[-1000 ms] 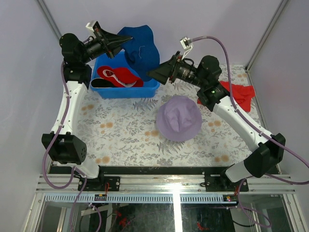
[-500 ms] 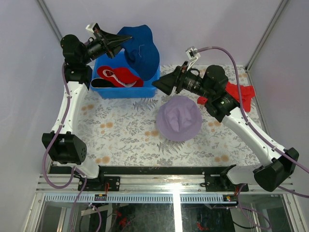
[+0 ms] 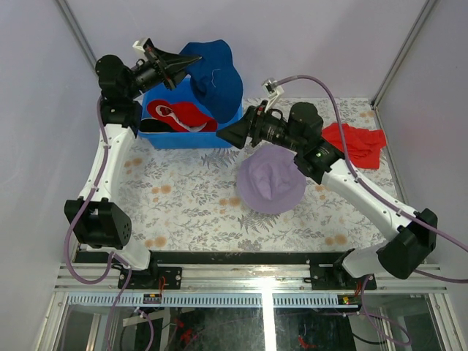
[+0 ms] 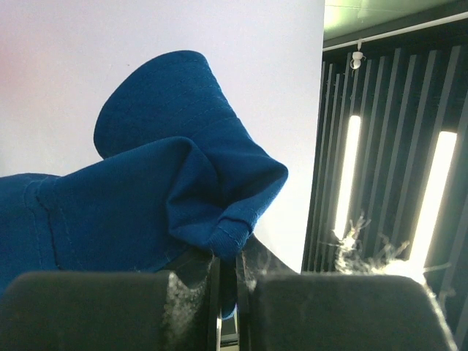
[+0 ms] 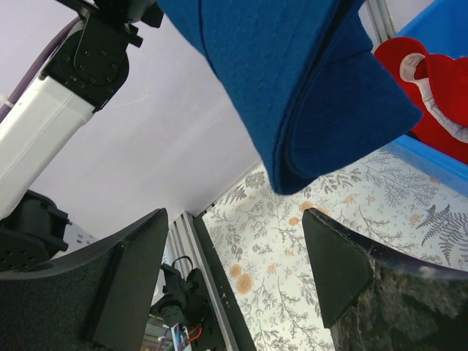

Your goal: Stack the hats

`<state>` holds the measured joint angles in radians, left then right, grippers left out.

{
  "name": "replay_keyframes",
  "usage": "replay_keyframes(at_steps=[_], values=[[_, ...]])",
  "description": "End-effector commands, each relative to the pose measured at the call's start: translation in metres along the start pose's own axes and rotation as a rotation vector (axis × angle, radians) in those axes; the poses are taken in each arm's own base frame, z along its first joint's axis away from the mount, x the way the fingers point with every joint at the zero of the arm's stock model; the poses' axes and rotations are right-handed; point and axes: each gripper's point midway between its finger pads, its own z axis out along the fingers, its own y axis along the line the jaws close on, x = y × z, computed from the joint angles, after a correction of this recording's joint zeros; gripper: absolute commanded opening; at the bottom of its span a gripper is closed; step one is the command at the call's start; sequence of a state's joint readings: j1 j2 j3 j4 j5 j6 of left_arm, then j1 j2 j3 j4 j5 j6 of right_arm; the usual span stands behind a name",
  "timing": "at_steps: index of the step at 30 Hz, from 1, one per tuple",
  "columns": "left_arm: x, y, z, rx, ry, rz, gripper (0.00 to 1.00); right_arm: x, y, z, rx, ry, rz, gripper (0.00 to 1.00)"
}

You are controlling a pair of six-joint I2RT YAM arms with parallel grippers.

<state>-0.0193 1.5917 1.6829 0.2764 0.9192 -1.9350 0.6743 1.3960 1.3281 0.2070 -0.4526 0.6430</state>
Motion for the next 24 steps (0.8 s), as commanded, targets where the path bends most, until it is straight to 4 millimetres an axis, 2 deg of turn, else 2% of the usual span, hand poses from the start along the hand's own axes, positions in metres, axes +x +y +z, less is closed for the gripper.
replay_keyframes(at_steps=[1, 9, 12, 15, 18, 21, 23, 24], values=[[0.02, -0.018, -0.007, 0.049, 0.029, 0.052, 0.0, -0.04, 0.02, 0.009, -0.049, -0.118, -0.088, 0.81], [0.022, -0.014, -0.009, 0.04, 0.026, 0.034, 0.0, -0.055, 0.019, 0.023, -0.06, -0.159, -0.11, 0.81], [0.021, -0.012, -0.009, 0.038, 0.028, 0.028, 0.0, -0.06, 0.02, 0.025, -0.064, -0.173, -0.116, 0.77], [0.017, -0.005, -0.009, 0.03, 0.022, 0.019, 0.0, -0.066, 0.025, 0.024, -0.07, -0.189, -0.109, 0.62], [0.011, 0.005, -0.008, 0.019, 0.01, 0.011, 0.0, -0.074, 0.031, 0.018, -0.069, -0.212, -0.101, 0.33], [0.0, 0.019, -0.007, -0.003, -0.005, 0.005, 0.0, -0.078, 0.035, 0.012, -0.059, -0.221, -0.075, 0.11], [-0.01, 0.029, -0.007, -0.018, -0.019, 0.013, 0.0, -0.083, 0.038, 0.008, -0.045, -0.231, -0.035, 0.0], [-0.017, 0.034, -0.006, -0.03, -0.025, 0.018, 0.0, -0.086, 0.04, 0.005, -0.04, -0.236, -0.007, 0.0]])
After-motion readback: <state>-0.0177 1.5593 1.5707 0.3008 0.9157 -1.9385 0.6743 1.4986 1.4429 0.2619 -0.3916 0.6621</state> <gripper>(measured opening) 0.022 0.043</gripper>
